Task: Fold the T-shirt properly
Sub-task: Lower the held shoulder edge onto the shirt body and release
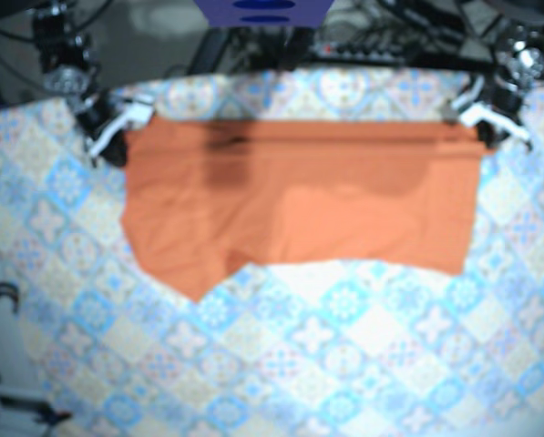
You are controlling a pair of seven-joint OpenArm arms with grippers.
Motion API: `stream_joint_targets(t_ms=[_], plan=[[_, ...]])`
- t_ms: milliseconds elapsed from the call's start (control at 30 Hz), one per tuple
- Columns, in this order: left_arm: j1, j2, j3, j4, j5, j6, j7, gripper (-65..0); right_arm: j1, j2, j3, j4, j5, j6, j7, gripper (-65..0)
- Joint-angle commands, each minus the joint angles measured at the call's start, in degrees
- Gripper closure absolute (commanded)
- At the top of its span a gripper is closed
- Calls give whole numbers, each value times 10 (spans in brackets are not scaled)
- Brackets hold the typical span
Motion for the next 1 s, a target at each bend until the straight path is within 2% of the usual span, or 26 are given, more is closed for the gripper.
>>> stream_joint_targets(t_ms=[0, 667, 967], plan=[[0, -13, -9, 3, -2, 13, 4, 0, 2, 10, 7, 5, 3, -10, -6, 0], [-17, 4, -7, -34, -1, 13, 1, 0, 1, 10, 4, -24, 3, -10, -6, 0], [-20, 4, -10, -34, -1, 13, 2, -53, 2, 10, 3, -23, 3, -10, -6, 0]])
